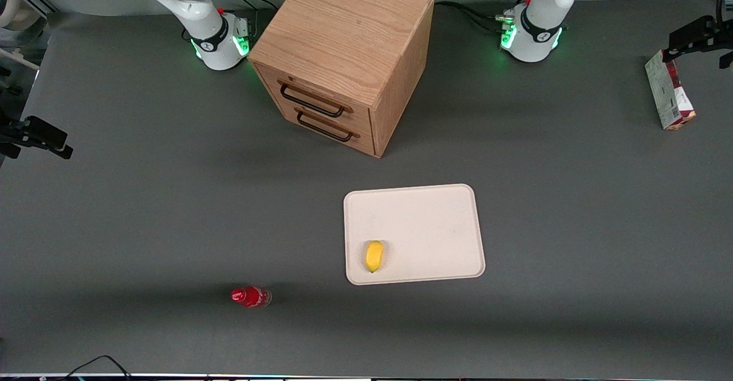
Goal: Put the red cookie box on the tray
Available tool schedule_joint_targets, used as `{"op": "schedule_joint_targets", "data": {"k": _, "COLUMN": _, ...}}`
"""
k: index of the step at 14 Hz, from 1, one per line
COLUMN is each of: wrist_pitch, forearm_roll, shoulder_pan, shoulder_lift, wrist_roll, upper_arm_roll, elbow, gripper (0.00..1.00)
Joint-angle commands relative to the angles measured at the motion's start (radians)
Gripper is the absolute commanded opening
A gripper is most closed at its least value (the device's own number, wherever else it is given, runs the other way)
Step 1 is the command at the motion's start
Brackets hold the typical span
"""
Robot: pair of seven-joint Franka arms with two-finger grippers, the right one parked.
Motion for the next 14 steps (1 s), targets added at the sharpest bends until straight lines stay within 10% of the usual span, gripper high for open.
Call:
{"op": "schedule_joint_targets", "data": {"k": 1, "wrist_pitch": -0.039, "forearm_roll": 0.000, "shoulder_pan": 0.015, "shoulder_lift": -0.010, "wrist_roll": -0.037, "upper_arm_roll": -0.019, "elbow": 0.010, "gripper": 1.00}}
{"op": "schedule_joint_targets", "data": {"k": 8, "wrist_pitch": -0.018, "forearm_roll": 0.165, "shoulder_pan": 0.018, "shoulder_lift": 0.004, "wrist_roll": 0.065, "upper_arm_roll": 0.168, "elbow": -0.051, "gripper": 1.00}}
{"op": "schedule_joint_targets", "data": {"k": 14, "wrist_pitch": 0.374, "forearm_roll": 0.279, "shoulder_pan": 0.019, "shoulder_lift": -0.014, "wrist_roll": 0.363, "upper_arm_roll": 0.536, "elbow": -0.411, "gripper": 1.00}}
